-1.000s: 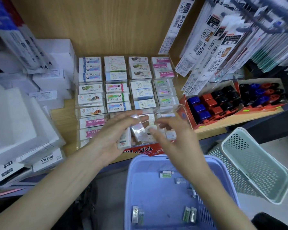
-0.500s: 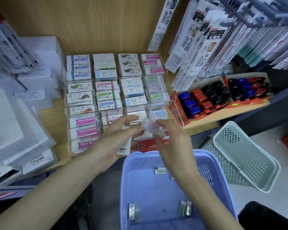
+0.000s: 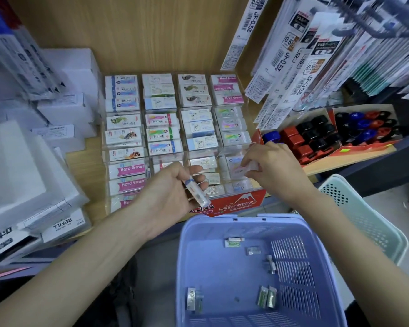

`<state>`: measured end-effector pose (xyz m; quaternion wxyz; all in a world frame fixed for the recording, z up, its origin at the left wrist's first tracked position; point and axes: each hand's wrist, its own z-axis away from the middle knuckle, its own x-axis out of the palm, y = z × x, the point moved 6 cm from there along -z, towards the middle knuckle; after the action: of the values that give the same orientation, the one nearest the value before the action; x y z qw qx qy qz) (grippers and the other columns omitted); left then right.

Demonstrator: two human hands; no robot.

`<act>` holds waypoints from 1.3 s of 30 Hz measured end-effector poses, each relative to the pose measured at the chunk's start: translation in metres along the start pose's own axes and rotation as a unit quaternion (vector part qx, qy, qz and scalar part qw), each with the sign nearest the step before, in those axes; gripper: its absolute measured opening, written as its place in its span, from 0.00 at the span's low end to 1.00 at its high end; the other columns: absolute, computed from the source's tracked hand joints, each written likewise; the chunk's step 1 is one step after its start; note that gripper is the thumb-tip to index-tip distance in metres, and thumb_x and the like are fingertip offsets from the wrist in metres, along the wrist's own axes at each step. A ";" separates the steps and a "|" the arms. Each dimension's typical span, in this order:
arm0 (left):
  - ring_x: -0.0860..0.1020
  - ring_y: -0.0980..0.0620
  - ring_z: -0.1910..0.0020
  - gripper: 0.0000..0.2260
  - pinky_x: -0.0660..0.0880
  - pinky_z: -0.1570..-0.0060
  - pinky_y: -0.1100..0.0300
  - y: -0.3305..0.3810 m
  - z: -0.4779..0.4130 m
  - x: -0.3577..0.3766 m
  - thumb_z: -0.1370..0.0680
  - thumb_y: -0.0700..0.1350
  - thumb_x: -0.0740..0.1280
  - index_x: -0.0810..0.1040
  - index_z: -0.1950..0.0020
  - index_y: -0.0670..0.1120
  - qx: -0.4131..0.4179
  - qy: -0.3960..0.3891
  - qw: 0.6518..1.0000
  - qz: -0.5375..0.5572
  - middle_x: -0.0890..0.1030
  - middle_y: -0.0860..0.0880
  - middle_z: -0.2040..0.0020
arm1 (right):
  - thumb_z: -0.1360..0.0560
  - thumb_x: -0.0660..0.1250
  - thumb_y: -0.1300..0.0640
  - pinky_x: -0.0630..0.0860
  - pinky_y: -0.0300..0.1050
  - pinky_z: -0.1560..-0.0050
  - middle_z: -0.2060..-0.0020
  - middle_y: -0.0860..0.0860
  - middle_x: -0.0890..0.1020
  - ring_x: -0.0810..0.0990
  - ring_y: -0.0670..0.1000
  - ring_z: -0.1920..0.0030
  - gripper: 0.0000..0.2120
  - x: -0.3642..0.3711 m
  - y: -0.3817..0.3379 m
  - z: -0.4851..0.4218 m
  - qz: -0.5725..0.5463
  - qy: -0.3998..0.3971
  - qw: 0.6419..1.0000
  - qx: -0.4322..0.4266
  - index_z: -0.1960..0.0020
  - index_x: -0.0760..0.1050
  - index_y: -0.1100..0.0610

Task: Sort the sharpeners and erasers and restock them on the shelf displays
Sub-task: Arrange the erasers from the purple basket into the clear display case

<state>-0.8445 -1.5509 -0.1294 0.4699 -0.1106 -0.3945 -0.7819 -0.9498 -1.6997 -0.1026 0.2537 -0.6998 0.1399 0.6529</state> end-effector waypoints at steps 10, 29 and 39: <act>0.84 0.50 0.60 0.08 0.81 0.61 0.62 0.001 -0.003 -0.006 0.24 0.40 0.66 0.76 0.49 0.36 0.054 0.011 0.995 -0.087 0.84 0.42 0.58 | 0.39 0.76 0.69 0.60 0.49 0.39 0.61 0.52 0.81 0.81 0.57 0.59 0.13 0.028 -0.003 -0.005 0.090 0.003 0.996 -0.021 0.59 0.79 0.57; 0.77 0.58 0.68 0.19 0.72 0.68 0.63 0.001 0.009 -0.005 0.29 0.44 0.73 0.66 0.45 0.49 0.064 -0.087 0.894 -0.434 0.81 0.53 0.67 | 0.29 0.65 0.65 0.67 0.41 0.34 0.43 0.47 0.77 0.74 0.46 0.40 0.19 0.002 -0.058 0.032 -0.240 0.014 0.969 -0.051 0.40 0.77 0.54; 0.80 0.62 0.57 0.19 0.74 0.54 0.65 0.011 0.031 -0.032 0.32 0.46 0.77 0.71 0.48 0.54 0.098 -0.127 0.808 -0.568 0.83 0.53 0.54 | 0.29 0.72 0.54 0.68 0.30 0.47 0.53 0.40 0.79 0.75 0.40 0.48 0.13 0.022 -0.085 0.051 -0.361 -0.033 0.932 -0.027 0.45 0.79 0.50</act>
<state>-0.8247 -1.5107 -0.1202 -0.1035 0.0816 -0.5180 -0.8452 -0.9459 -1.5988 -0.1103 0.4574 -0.6876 -0.1485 0.5440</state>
